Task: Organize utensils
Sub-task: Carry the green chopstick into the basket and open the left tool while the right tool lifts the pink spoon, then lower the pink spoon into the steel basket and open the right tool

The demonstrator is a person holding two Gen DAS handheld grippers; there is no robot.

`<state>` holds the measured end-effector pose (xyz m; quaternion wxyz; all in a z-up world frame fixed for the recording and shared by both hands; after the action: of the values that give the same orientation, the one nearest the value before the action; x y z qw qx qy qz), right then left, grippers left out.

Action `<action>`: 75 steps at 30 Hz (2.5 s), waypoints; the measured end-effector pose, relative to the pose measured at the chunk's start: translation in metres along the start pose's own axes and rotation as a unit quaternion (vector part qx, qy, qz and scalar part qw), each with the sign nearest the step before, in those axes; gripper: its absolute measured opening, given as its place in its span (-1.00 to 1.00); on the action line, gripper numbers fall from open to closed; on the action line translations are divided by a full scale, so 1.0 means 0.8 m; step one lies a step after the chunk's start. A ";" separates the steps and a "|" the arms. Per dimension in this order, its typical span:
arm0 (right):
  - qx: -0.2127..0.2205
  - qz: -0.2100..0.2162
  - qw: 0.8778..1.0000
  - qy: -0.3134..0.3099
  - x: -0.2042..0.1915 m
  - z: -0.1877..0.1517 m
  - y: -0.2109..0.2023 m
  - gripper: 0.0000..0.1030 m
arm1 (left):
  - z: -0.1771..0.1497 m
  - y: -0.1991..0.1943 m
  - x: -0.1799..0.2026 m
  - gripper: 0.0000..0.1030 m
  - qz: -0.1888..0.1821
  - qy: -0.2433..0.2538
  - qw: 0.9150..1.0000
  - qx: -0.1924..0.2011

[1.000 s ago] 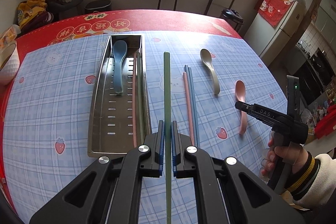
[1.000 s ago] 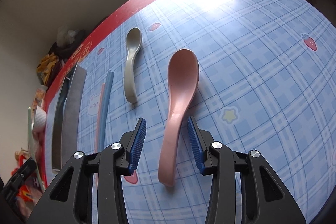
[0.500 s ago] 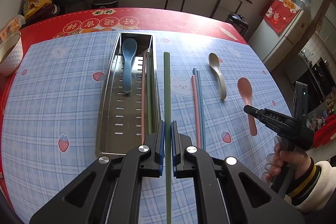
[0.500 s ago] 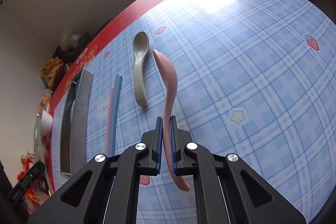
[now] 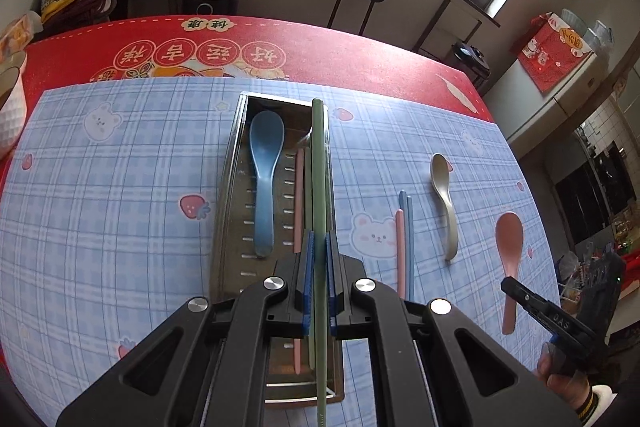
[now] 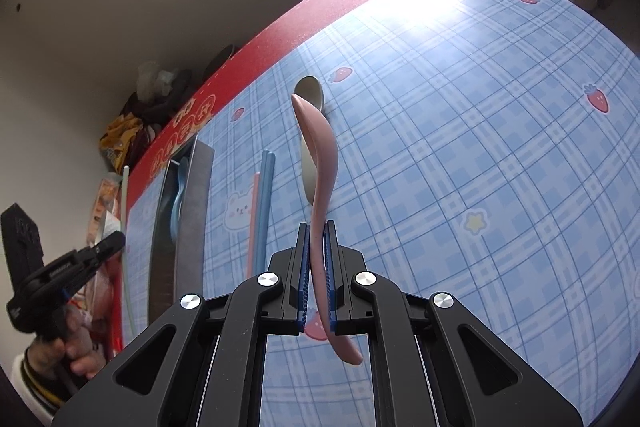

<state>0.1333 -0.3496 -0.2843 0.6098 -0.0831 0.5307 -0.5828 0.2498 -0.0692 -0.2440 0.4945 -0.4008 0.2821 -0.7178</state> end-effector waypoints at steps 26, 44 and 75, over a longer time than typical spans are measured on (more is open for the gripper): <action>0.001 -0.024 1.000 0.011 0.024 0.001 -0.011 -0.86 | -0.007 0.117 -0.012 -0.81 0.026 0.033 0.995 -0.093; -0.033 0.017 0.999 -0.025 -0.051 -0.009 0.026 -0.86 | -0.016 -0.006 -0.025 0.70 0.040 0.069 0.997 0.005; -0.126 0.018 0.989 -0.069 -0.293 -0.010 0.210 -0.86 | -0.074 -0.105 -0.150 0.88 0.107 0.002 0.992 0.073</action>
<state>0.2886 -0.1064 -0.2795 0.6401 -0.1895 0.5578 -0.4932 0.1812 0.0731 -0.2430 0.5956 -0.3297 0.2709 -0.6805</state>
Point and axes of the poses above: each gripper's, at about its wrist camera, not at the fingertips, and y roughly the way its jaws point, x to its right, z to its top, the point moved 9 cm from there along y, roughly the way its jaws point, and after that the axes turned 2 degrees about x, right-handed, at the moved point
